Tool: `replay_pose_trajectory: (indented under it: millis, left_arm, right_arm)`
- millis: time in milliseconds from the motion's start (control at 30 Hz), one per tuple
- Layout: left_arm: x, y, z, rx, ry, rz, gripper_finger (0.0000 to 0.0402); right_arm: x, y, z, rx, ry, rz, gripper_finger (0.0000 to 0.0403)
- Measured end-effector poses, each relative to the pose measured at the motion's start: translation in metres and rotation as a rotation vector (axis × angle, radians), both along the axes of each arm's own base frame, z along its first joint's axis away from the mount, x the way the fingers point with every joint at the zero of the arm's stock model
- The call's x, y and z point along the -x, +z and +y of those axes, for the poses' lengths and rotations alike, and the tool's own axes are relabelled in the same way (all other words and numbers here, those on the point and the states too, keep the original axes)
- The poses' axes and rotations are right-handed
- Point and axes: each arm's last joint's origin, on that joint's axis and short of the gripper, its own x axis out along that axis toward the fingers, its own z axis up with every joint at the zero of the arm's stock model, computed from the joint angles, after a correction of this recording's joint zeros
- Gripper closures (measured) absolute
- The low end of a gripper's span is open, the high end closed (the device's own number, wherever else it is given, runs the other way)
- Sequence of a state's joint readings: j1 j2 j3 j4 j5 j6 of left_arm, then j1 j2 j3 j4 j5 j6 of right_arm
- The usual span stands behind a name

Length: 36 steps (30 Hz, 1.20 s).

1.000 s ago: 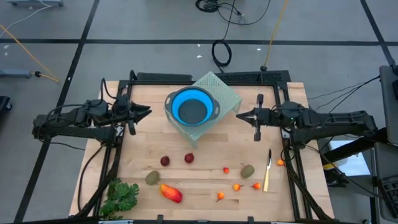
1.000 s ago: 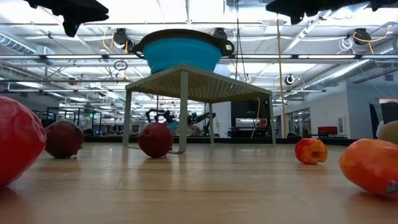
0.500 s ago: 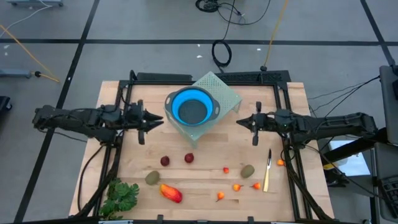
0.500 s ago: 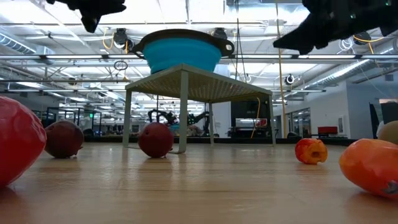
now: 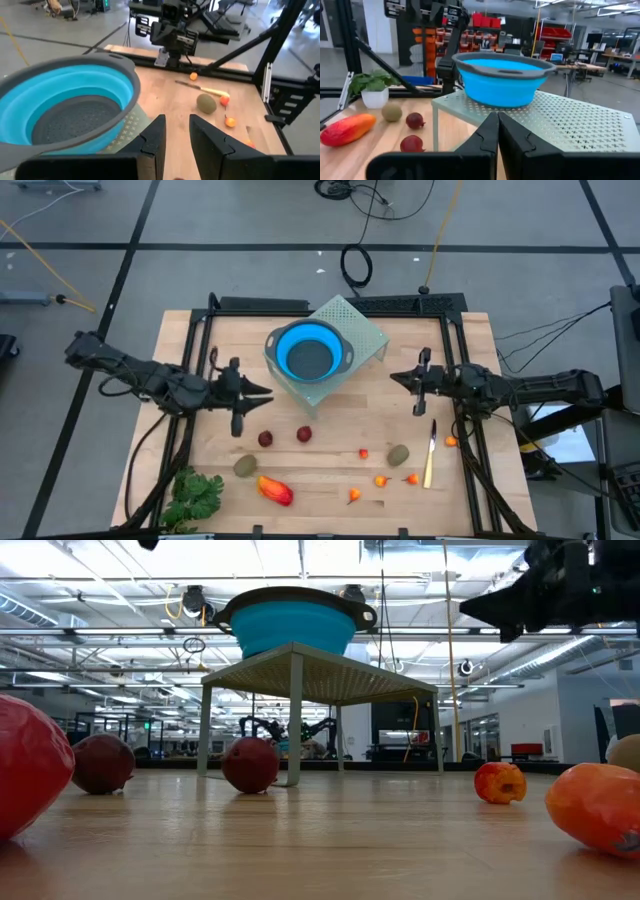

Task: Pick & Place Fruit
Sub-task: Put the mango into the collapsible colander on the shelf

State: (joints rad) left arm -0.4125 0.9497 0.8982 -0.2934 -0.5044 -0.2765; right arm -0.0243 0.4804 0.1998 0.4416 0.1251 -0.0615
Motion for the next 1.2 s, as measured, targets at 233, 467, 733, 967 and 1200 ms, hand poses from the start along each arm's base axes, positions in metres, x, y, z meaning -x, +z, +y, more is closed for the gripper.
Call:
replay_pose_trajectory:
  millis: [233, 467, 733, 967, 1200]
  left_arm:
    - [-0.012, 0.017, -0.025, 0.001, -0.003, 0.082, 0.0314]
    - [-0.024, 0.025, -0.048, 0.003, 0.006, 0.153, 0.0314]
    - [-0.034, 0.015, -0.068, 0.083, 0.021, 0.206, 0.0314]
    - [-0.039, 0.005, -0.079, 0.166, 0.041, 0.229, 0.0314]
    - [-0.046, -0.002, -0.086, 0.244, 0.03, 0.245, 0.0314]
  right_arm:
    - [0.007, -0.008, 0.003, -0.021, 0.111, 0.003, 0.0402]
    - [0.013, -0.011, 0.006, -0.114, 0.188, 0.042, 0.0402]
    - [0.025, -0.013, 0.006, -0.173, 0.192, 0.051, 0.0403]
    - [0.034, -0.014, 0.006, -0.172, 0.192, 0.042, 0.0403]
    - [0.04, -0.016, 0.006, -0.174, 0.191, 0.055, 0.0403]
